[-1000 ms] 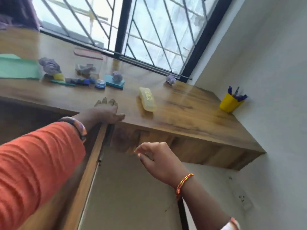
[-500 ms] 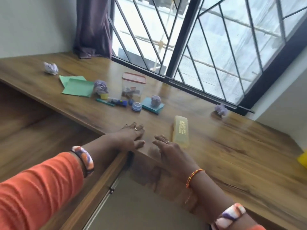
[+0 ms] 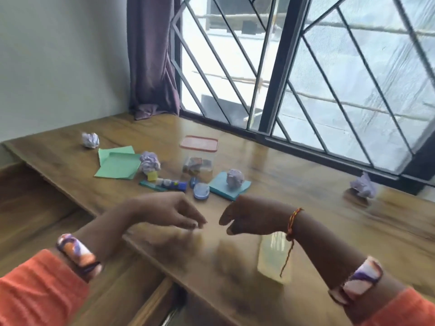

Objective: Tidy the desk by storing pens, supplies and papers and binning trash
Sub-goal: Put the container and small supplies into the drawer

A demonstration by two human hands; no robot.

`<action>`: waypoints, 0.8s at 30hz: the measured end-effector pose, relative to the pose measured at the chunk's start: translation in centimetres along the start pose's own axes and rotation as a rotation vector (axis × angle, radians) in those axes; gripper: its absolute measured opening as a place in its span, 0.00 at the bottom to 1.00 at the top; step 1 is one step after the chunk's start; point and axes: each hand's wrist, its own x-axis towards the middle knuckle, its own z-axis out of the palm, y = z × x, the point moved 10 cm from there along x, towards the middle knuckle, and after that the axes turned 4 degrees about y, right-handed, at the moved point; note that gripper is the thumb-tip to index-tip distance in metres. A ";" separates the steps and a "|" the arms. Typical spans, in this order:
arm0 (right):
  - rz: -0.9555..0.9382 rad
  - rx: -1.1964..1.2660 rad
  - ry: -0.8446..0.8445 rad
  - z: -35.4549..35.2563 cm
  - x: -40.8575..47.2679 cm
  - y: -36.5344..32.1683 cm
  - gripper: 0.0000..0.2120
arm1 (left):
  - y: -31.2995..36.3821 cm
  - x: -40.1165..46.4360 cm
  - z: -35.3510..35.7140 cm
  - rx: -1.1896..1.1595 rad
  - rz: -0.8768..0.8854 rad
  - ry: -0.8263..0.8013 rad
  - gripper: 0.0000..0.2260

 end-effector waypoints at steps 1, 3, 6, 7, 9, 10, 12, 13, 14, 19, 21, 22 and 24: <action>-0.032 0.014 0.057 -1.6 0.9 0.6 0.13 | 0.2 0.7 -2.0 -0.147 -0.001 0.067 0.11; -0.079 0.105 0.199 -4.9 2.7 2.1 0.11 | -0.2 2.0 -8.3 -0.277 -0.009 0.375 0.10; 0.049 0.403 0.372 -8.0 6.1 6.3 0.18 | -3.7 3.4 -16.8 -0.402 -0.104 0.847 0.14; 0.090 0.551 0.422 -8.6 7.2 7.5 0.19 | -5.0 4.2 -18.2 -0.425 -0.171 0.912 0.15; 0.177 0.866 0.486 -8.9 9.0 9.0 0.19 | -7.2 6.1 -18.8 -0.521 -0.306 0.889 0.13; 0.225 1.004 0.480 -8.6 10.0 9.4 0.19 | -7.7 7.0 -18.1 -0.619 -0.356 0.828 0.13; 0.305 1.162 0.451 -7.9 11.7 10.1 0.20 | -7.9 8.2 -17.2 -0.782 -0.365 0.739 0.18; 0.331 1.199 0.437 -7.6 12.4 10.2 0.19 | -7.5 8.4 -17.1 -0.786 -0.355 0.732 0.19; 0.343 1.218 0.428 -7.4 13.0 10.4 0.17 | -7.5 8.4 -17.1 -0.760 -0.349 0.752 0.20; 0.320 1.322 0.640 -9.4 12.3 9.4 0.10 | -6.6 5.1 -17.4 -0.704 -0.315 0.932 0.06; 0.214 1.458 0.679 -10.9 11.1 7.0 0.04 | -6.4 2.0 -17.4 -0.792 -0.251 0.941 0.06; 0.153 1.480 0.679 -11.7 10.5 5.4 0.06 | -6.3 0.1 -17.3 -0.853 -0.204 0.921 0.06; 0.059 1.430 0.635 -12.6 9.2 1.3 0.07 | -5.8 -4.2 -16.5 -0.941 -0.134 0.849 0.01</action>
